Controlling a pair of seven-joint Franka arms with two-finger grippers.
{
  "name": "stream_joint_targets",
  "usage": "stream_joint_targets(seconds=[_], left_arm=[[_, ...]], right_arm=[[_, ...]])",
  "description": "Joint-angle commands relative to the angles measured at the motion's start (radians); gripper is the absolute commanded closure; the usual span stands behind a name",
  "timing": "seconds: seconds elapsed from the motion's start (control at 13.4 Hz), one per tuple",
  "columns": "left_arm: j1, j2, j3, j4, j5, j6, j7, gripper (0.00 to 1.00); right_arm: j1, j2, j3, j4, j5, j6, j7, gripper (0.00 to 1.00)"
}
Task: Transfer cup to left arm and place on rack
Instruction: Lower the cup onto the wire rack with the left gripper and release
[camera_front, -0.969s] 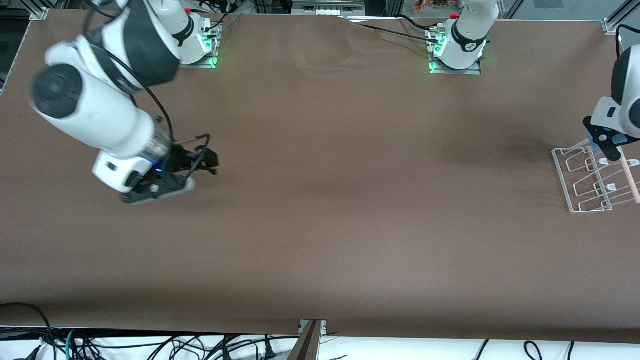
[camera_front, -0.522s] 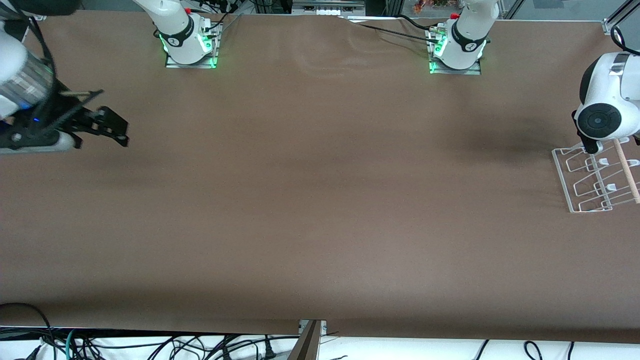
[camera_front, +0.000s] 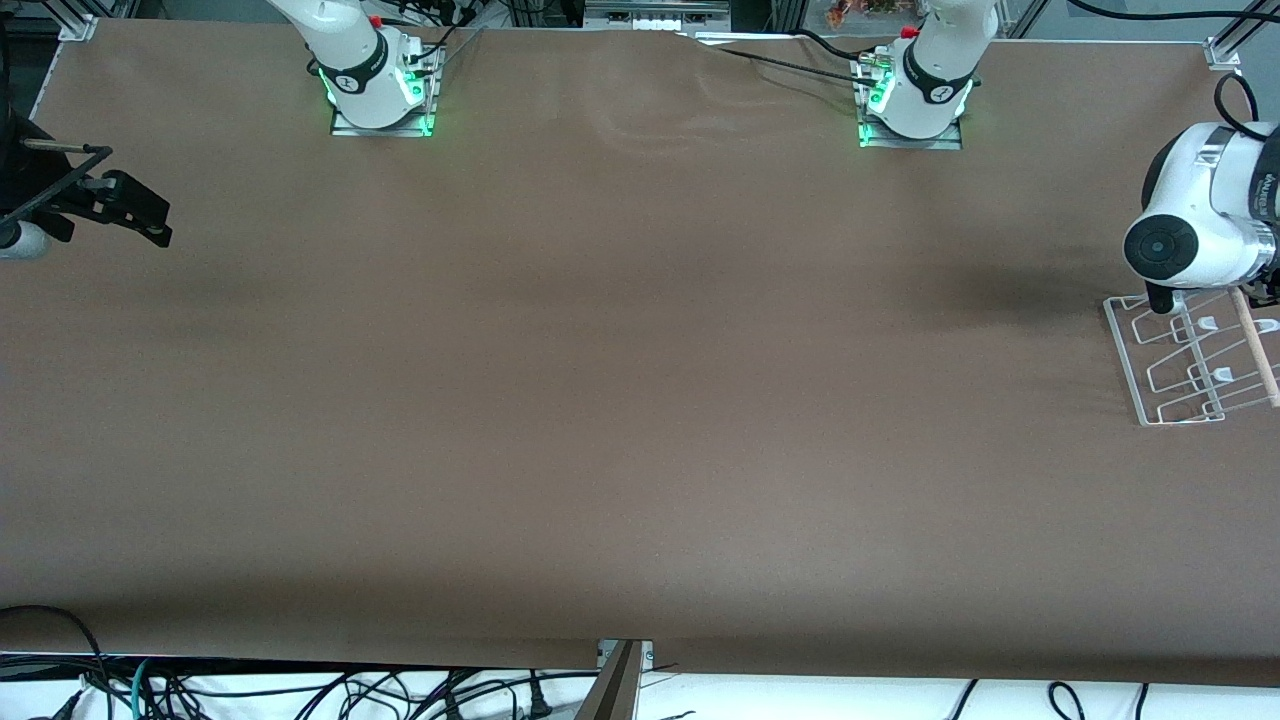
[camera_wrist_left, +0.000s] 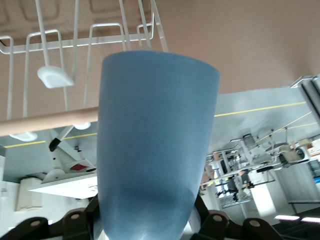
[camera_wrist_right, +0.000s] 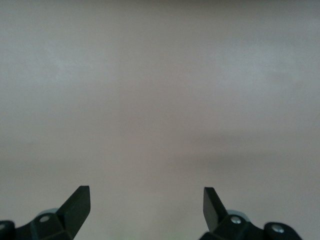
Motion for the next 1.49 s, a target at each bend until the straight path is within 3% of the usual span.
stream_joint_targets(seconds=[0.0, 0.82, 1.12, 1.19, 1.27, 1.42], left_arm=[[0.014, -0.013, -0.011, -0.027, 0.049, 0.021, -0.02, 1.0], [0.014, -0.013, -0.011, -0.079, 0.15, 0.11, -0.137, 1.0], [0.017, -0.012, -0.009, -0.079, 0.153, 0.124, -0.126, 0.92], [0.02, -0.012, -0.011, -0.08, 0.153, 0.124, -0.126, 0.81], [0.02, -0.013, -0.011, -0.077, 0.152, 0.124, -0.126, 0.01], [0.021, -0.024, -0.011, -0.077, 0.149, 0.124, -0.125, 0.0]], right_arm=[[-0.008, -0.016, 0.011, -0.015, -0.011, -0.018, -0.026, 0.0], [-0.018, 0.014, 0.007, 0.024, -0.008, -0.018, -0.026, 0.0], [-0.015, 0.014, 0.007, 0.024, -0.007, -0.018, -0.026, 0.0], [-0.017, 0.014, 0.007, 0.024, -0.007, -0.018, -0.026, 0.0], [-0.018, 0.014, 0.007, 0.024, -0.005, -0.018, -0.026, 0.0], [-0.02, 0.015, 0.006, 0.024, -0.005, -0.02, -0.026, 0.0]])
